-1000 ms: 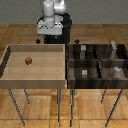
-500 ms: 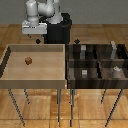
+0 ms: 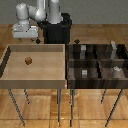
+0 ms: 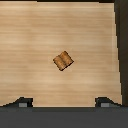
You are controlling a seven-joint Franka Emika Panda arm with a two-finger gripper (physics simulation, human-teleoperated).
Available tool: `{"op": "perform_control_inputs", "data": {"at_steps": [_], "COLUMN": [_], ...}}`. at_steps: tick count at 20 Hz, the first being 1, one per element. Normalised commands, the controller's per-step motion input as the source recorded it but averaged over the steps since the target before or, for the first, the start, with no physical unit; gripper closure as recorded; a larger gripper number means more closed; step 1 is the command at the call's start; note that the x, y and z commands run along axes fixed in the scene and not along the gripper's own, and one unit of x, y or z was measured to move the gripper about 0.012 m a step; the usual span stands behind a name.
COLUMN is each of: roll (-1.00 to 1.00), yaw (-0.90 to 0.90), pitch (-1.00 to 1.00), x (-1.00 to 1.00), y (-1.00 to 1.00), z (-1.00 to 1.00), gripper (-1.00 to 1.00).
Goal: Place the loaf of bread into the appropriate compartment.
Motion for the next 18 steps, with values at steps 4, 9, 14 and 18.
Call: {"op": "perform_control_inputs", "data": {"at_steps": [4, 9, 14, 18], "roll": [0.00, 0.00, 0.00, 0.00], "yaw": [0.00, 0.00, 0.00, 0.00], "pitch": [0.00, 0.00, 0.00, 0.00], "x": [1.00, 1.00, -0.10, -0.75], "y": [0.00, 0.00, 0.00, 0.00], "z": [0.00, -0.07, -0.60, 0.00], "gripper": [-1.00, -1.00, -1.00, -1.00]}}
